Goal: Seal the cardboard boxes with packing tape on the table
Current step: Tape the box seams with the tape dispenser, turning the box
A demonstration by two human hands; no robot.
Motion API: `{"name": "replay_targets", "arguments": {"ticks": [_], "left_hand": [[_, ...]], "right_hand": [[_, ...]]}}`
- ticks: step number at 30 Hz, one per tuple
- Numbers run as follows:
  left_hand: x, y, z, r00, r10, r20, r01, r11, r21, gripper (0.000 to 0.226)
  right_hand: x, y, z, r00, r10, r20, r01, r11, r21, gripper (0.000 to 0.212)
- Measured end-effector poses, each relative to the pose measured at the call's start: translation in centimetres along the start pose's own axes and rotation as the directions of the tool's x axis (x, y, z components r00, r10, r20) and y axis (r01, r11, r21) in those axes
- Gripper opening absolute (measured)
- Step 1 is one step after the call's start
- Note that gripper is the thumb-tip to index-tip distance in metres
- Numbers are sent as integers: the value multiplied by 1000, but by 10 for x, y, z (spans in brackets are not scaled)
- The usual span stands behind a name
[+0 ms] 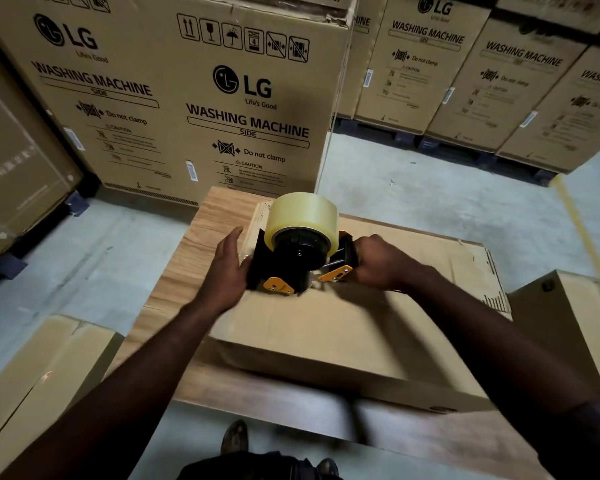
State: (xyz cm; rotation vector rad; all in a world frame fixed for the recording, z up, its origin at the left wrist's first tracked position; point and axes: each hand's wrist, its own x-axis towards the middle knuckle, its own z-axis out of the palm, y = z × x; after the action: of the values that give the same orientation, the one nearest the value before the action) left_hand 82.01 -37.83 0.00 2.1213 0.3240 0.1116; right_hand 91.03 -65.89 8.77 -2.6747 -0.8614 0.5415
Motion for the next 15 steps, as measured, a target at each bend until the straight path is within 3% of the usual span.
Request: {"name": "replay_targets", "arguments": {"ticks": [4, 7, 11, 15], "left_hand": [[0, 5, 2, 999, 36, -34, -35, 999, 37, 61], [-1, 9, 4, 997, 81, -16, -76, 972, 223, 54], [-14, 28, 14, 982, 109, 156, -183, 762, 621, 53], [-47, 53, 49, 900, 193, 392, -411, 680, 608, 61]], "right_hand": [[-30, 32, -17, 998, 59, -9, -60, 995, -84, 35], [-56, 56, -25, 993, 115, -3, -115, 992, -43, 33], [-59, 57, -18, 989, 145, -23, -146, 989, -12, 35], [-57, 57, -17, 988, 150, -34, -150, 989, 5, 28]]}}
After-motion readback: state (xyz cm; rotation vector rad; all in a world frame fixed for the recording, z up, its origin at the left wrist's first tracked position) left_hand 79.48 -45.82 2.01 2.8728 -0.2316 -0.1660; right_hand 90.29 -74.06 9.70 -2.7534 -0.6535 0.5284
